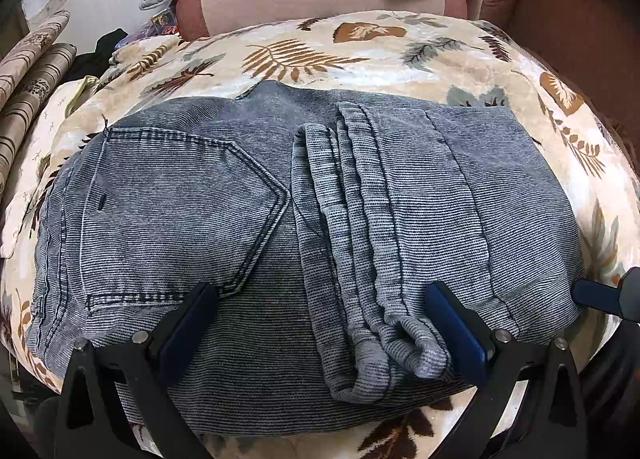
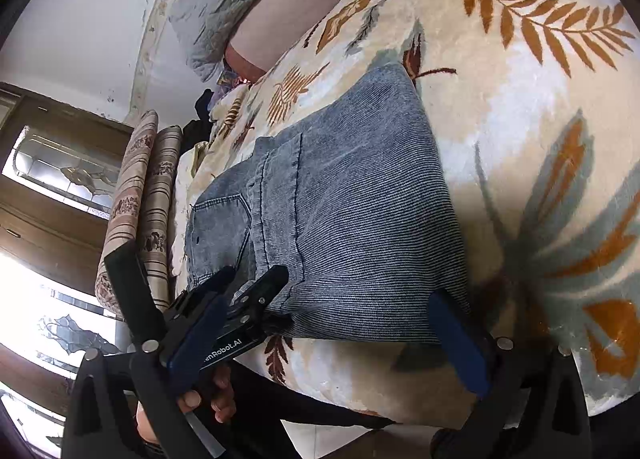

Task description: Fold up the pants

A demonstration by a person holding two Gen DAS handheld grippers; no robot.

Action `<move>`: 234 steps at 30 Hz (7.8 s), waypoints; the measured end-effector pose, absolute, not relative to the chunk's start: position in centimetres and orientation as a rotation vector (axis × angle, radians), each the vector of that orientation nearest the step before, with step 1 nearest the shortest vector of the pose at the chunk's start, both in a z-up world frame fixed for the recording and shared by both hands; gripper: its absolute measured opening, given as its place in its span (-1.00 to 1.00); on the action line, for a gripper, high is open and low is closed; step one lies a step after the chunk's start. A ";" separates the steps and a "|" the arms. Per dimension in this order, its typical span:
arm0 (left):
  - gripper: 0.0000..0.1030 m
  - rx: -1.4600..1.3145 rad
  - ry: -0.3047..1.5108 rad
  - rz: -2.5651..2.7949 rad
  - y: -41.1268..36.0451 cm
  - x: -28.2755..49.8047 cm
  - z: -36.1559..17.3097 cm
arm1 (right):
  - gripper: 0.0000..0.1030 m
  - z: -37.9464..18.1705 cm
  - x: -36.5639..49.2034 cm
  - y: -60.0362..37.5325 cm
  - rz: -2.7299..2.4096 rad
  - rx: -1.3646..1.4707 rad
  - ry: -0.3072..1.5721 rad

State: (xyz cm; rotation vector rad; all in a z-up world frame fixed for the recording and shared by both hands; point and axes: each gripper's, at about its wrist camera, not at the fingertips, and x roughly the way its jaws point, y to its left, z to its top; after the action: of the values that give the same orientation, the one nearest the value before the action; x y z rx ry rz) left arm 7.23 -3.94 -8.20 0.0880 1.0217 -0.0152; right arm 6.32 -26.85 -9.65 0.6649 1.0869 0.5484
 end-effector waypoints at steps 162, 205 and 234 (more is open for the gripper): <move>0.57 -0.143 0.866 0.004 1.9 5.4 -1.1 | 0.99 -8.9 8.7 -29.9 0.509 0.914 1.106; 0.71 0.151 0.953 0.067 -1.8 6.5 -6.2 | -0.51 -2.5 6.9 -27.3 0.243 0.481 1.010; 0.71 0.138 0.942 0.101 -0.6 6.2 -6.7 | 0.31 -5.5 8.5 -21.0 0.347 0.208 1.070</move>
State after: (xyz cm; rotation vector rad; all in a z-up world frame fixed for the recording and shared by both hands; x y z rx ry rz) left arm 6.16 -0.63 -6.68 0.1378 0.9416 0.1010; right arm 8.46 -21.05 -5.46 0.2084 1.0696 0.3470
